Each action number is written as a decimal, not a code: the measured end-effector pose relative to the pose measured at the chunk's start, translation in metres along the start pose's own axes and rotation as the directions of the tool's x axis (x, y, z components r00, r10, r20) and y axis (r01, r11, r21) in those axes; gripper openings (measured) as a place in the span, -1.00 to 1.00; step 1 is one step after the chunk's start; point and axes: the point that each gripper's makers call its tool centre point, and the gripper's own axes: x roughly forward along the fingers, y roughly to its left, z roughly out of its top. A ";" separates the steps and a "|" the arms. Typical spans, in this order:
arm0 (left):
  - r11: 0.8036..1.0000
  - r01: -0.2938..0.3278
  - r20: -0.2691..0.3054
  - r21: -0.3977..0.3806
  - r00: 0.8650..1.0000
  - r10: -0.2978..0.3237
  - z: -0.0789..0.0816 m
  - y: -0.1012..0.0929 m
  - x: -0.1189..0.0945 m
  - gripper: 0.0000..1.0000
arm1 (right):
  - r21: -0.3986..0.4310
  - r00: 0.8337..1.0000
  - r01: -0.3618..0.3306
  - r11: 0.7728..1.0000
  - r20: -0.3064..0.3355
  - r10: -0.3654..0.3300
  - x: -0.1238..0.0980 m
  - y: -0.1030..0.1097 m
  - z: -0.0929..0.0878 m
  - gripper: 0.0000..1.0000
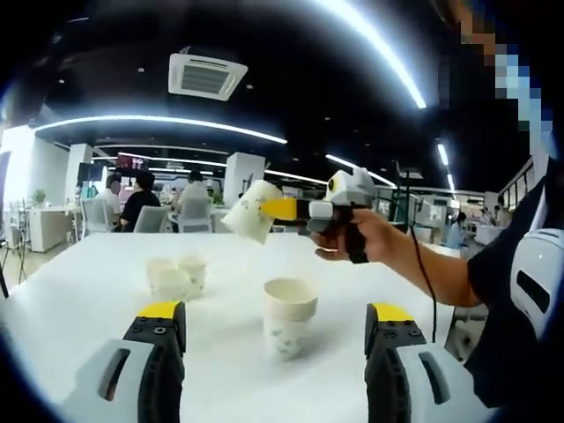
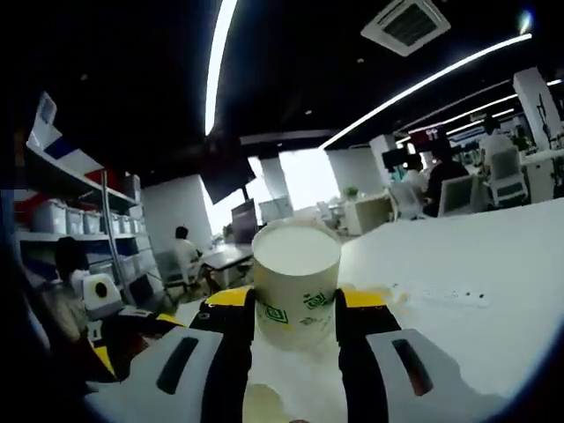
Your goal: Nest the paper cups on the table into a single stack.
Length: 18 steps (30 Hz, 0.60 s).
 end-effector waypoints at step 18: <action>0.999 0.027 0.119 -0.018 0.993 -0.025 0.037 -0.013 0.022 0.22 | 0.249 0.976 -0.173 0.953 0.171 0.133 -0.021 0.051 0.003 -0.24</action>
